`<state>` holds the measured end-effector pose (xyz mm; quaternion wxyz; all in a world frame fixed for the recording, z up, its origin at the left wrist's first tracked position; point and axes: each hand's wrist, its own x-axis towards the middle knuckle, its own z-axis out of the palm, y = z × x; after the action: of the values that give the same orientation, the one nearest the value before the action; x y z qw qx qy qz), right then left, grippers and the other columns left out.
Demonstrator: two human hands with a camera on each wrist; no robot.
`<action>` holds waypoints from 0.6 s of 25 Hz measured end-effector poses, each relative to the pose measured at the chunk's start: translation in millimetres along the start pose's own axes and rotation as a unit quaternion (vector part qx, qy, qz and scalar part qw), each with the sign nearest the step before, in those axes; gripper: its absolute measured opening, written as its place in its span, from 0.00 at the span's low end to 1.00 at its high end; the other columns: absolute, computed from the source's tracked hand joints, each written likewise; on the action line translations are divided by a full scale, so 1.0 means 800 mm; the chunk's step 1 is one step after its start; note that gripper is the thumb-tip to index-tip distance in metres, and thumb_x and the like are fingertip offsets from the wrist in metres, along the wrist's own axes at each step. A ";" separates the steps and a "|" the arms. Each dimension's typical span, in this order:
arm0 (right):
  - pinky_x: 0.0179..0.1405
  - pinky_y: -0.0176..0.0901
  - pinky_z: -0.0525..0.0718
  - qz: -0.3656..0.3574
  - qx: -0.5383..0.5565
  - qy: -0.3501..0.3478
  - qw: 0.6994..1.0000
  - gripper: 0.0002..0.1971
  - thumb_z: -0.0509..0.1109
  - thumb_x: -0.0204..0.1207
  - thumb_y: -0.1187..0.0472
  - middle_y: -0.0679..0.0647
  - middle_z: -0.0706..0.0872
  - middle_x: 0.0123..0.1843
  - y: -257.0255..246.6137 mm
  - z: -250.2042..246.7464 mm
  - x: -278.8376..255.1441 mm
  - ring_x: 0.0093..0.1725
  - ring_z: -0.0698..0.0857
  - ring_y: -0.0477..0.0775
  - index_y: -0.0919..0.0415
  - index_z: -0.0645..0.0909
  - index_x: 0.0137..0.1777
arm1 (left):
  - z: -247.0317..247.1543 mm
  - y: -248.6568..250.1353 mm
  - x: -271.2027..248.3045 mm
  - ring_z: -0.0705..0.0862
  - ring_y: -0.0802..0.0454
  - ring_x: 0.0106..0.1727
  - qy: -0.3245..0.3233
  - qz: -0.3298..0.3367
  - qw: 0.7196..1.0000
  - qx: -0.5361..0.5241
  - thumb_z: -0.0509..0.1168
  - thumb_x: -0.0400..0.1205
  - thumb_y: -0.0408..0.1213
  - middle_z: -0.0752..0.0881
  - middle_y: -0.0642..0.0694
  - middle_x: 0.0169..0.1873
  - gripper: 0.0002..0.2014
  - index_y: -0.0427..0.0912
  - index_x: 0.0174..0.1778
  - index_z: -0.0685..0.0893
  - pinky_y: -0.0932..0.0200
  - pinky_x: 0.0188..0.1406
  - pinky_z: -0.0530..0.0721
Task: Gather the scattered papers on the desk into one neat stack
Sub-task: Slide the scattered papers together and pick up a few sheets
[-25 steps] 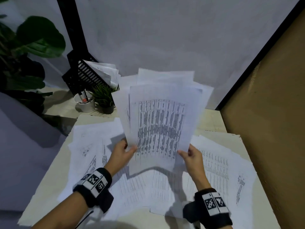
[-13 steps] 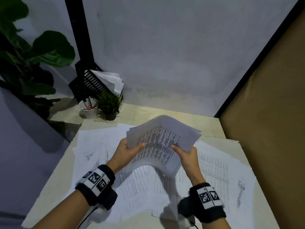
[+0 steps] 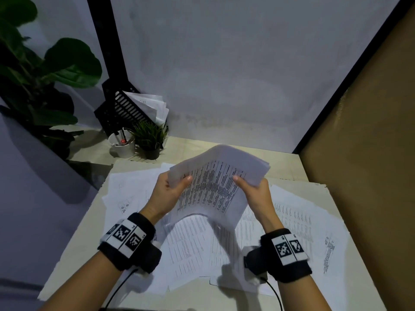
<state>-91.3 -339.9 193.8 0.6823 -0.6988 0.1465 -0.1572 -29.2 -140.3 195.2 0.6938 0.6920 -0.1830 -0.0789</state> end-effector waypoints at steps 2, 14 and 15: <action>0.49 0.53 0.85 0.003 0.006 -0.004 1.000 0.07 0.72 0.72 0.67 0.56 0.85 0.43 -0.001 0.000 0.002 0.44 0.85 0.56 0.53 0.81 0.44 | -0.002 0.002 0.000 0.86 0.69 0.39 0.006 0.004 1.000 -0.004 0.62 0.80 0.28 0.86 0.55 0.37 0.13 0.55 0.44 0.80 0.71 0.33 0.85; 0.34 0.31 0.81 0.107 -0.082 0.020 0.991 0.03 0.70 0.75 0.63 0.52 0.83 0.37 0.062 0.007 0.009 0.41 0.83 0.52 0.62 0.80 0.44 | -0.014 -0.087 -0.010 0.79 0.58 0.34 -0.073 -0.155 0.979 0.115 0.60 0.80 0.44 0.78 0.51 0.32 0.08 0.48 0.36 0.76 0.67 0.36 0.76; 0.37 0.31 0.83 0.111 -0.084 0.028 0.990 0.05 0.70 0.75 0.63 0.53 0.85 0.41 0.067 0.002 0.013 0.43 0.84 0.51 0.63 0.80 0.48 | -0.018 -0.099 -0.008 0.77 0.55 0.31 -0.087 -0.161 0.973 0.143 0.60 0.79 0.46 0.77 0.48 0.30 0.12 0.43 0.36 0.76 0.66 0.33 0.77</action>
<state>-80.7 -344.4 140.1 0.6299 -0.7285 0.2547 -0.0875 -18.5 -126.6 116.3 0.5475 0.7948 -0.1381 -0.2221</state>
